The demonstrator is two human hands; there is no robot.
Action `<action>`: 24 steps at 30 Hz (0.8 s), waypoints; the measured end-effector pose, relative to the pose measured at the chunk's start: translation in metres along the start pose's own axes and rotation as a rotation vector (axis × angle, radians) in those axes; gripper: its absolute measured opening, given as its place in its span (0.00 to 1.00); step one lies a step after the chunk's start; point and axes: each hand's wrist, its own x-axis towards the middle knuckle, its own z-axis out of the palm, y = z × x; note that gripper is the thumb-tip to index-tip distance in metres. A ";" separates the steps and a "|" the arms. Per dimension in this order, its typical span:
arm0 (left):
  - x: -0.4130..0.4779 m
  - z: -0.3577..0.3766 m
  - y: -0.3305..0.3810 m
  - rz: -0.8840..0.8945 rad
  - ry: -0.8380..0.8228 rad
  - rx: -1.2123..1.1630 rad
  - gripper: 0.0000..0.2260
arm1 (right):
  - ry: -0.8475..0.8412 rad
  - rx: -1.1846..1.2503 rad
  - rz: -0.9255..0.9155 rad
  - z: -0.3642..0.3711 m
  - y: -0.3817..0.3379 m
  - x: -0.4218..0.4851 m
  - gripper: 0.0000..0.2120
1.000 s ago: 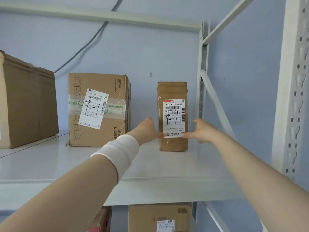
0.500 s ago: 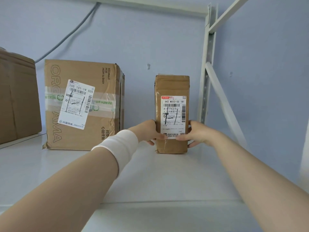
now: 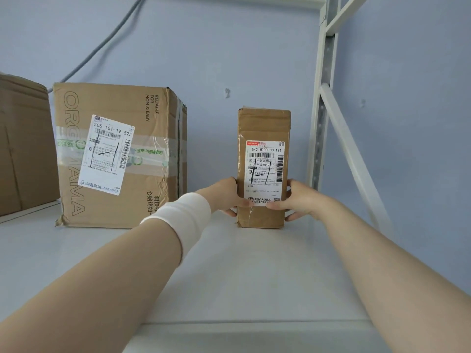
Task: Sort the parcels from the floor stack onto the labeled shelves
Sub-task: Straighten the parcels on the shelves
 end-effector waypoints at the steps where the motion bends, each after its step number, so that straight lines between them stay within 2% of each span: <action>1: -0.001 0.001 0.000 0.003 0.006 0.008 0.26 | 0.004 -0.026 -0.005 0.000 0.000 0.000 0.33; 5: -0.006 0.001 0.003 0.009 0.036 0.080 0.28 | 0.043 -0.084 -0.021 -0.001 -0.003 -0.003 0.34; 10: -0.024 -0.009 0.008 0.025 0.132 0.142 0.32 | 0.201 -0.139 -0.023 -0.002 -0.017 -0.019 0.46; 14: -0.047 -0.030 0.005 0.052 0.146 0.224 0.34 | 0.336 -0.232 -0.039 -0.003 -0.048 -0.048 0.43; 17: -0.072 -0.057 0.002 0.136 0.189 0.183 0.36 | 0.491 -0.263 -0.101 0.002 -0.082 -0.069 0.43; 20: -0.107 -0.092 -0.007 0.256 0.280 0.102 0.33 | 0.598 -0.230 -0.195 0.018 -0.119 -0.083 0.44; 24: -0.143 -0.144 -0.037 0.339 0.395 0.101 0.26 | 0.596 -0.190 -0.275 0.056 -0.164 -0.093 0.42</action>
